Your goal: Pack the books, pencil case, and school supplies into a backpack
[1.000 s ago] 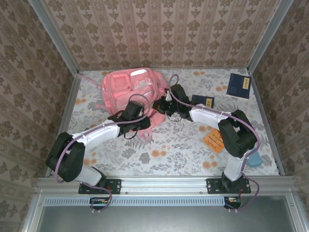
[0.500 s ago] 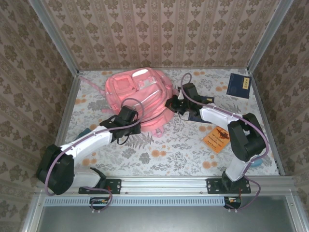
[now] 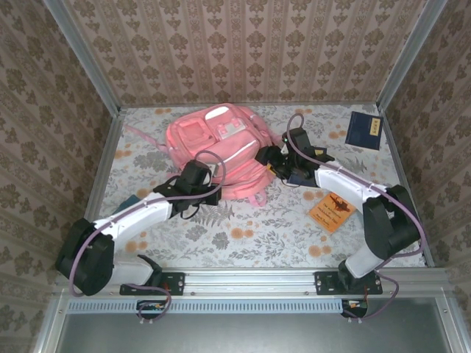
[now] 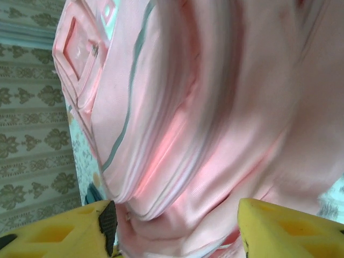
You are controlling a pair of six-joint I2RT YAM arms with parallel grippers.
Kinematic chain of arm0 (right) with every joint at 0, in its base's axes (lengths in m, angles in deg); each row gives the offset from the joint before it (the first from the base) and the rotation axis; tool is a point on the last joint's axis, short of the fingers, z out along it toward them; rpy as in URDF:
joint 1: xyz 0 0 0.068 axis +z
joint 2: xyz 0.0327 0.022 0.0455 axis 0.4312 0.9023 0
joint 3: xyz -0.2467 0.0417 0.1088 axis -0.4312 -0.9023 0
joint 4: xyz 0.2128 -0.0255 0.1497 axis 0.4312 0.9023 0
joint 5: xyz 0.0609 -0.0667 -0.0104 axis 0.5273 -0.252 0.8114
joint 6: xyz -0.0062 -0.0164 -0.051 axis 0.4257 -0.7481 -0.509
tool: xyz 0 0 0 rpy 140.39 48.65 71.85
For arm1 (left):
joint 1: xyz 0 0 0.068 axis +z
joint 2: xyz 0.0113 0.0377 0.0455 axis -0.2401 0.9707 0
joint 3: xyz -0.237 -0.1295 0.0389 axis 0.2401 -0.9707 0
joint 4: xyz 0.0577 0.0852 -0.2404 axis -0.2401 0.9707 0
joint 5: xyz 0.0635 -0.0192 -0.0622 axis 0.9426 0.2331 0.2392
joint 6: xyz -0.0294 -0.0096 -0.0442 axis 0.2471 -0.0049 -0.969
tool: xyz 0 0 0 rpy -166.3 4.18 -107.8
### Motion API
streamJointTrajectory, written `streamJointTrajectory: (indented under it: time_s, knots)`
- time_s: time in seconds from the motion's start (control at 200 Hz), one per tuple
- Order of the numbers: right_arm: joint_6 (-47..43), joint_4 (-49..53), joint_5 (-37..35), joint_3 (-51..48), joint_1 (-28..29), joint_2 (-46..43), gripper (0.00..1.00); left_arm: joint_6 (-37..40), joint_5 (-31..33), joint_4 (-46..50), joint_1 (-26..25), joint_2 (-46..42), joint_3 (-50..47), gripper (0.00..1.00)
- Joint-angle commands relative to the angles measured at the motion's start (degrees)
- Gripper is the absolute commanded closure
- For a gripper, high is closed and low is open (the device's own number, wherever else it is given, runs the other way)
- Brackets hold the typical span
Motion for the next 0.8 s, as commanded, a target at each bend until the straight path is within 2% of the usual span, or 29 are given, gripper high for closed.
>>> streamJointTrajectory:
  time_s: [0.0, 0.15, 0.37, 0.625, 0.795]
  knots:
    - [5.76, 7.76, -4.51, 0.24, 3.68, -1.48, 0.39, 3.35, -4.84, -5.66, -1.8, 1.29, 4.07, 1.0]
    - [11.53, 7.05, -7.19, -0.94, 7.27, -0.33, 0.4, 3.2, -5.28, -6.08, -2.74, 3.72, 5.45, 1.0]
    - [15.65, 4.39, -7.94, -2.7, 7.79, 0.62, 0.46, 3.09, -4.36, -5.43, -3.2, 4.2, 5.72, 1.0]
    - [18.22, 7.19, -12.94, -3.56, 7.96, -0.3, 0.44, 3.34, -3.43, -5.02, -3.22, 4.19, 5.87, 1.0]
    - [17.69, 4.98, -11.12, -1.9, 7.79, 2.73, 0.57, 3.61, -3.61, -4.7, -3.17, 4.23, 5.94, 1.0]
